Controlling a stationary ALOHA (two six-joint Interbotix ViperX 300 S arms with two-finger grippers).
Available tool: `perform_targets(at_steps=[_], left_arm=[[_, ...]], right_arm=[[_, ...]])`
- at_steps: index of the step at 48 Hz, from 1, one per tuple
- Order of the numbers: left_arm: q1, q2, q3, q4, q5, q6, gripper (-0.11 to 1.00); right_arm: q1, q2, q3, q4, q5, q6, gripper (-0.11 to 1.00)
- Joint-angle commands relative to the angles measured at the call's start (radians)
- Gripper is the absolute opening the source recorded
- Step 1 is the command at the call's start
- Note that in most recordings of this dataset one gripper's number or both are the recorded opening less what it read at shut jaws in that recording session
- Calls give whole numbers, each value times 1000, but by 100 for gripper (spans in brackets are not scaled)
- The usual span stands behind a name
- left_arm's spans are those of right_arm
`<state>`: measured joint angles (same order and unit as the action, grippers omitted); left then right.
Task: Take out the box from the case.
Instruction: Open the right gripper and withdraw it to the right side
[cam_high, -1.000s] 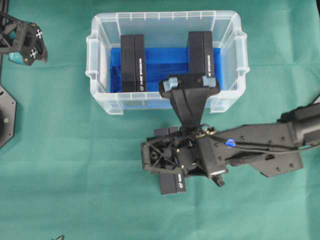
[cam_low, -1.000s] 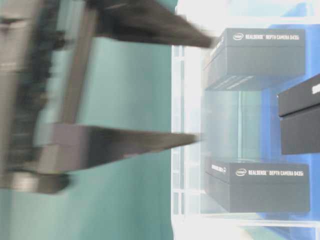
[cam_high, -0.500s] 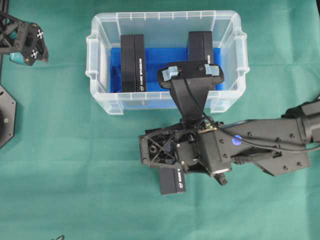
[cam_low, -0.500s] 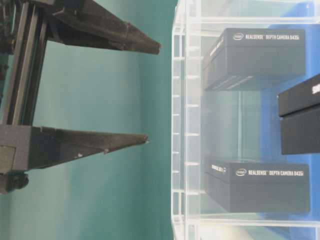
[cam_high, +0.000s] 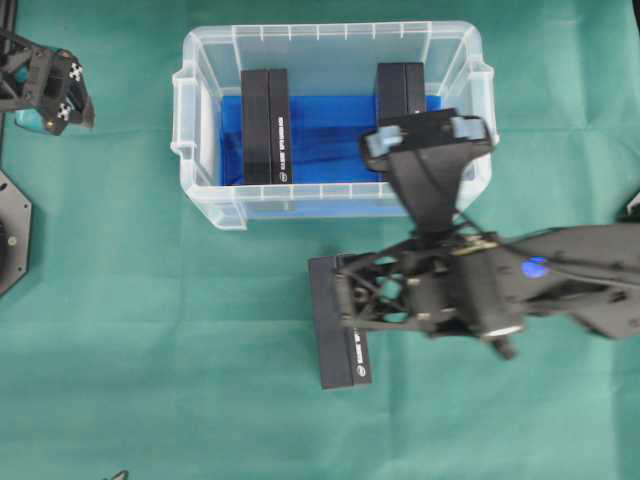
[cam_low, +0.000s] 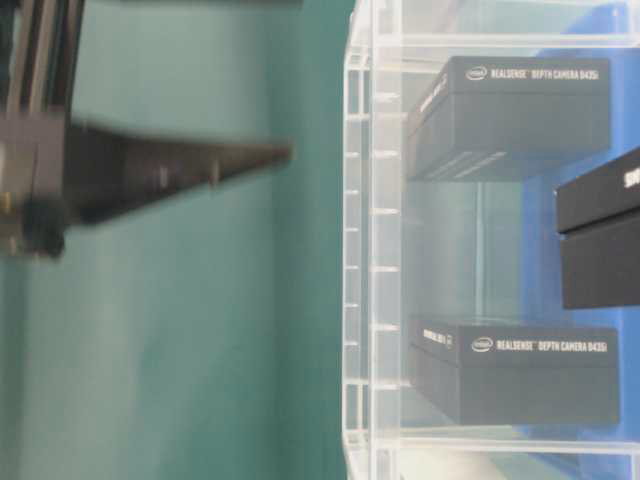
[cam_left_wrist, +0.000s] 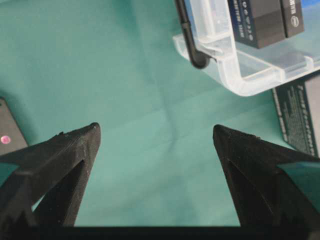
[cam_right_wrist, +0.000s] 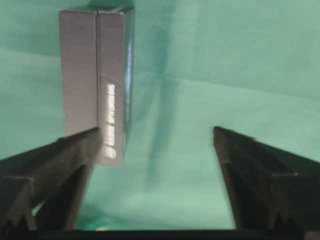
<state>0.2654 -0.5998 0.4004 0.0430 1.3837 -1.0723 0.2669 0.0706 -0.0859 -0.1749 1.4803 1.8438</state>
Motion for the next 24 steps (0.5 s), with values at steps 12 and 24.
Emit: perform_targets(at_steps=[12,24], left_arm=[[-2,12,-29,2,-5,-25,97],[-3,11,-28,3,-6,-46,97]], right_arm=[[46,-265,287,8,-54,31,91],[84,-443,457,5,-49,54,91]])
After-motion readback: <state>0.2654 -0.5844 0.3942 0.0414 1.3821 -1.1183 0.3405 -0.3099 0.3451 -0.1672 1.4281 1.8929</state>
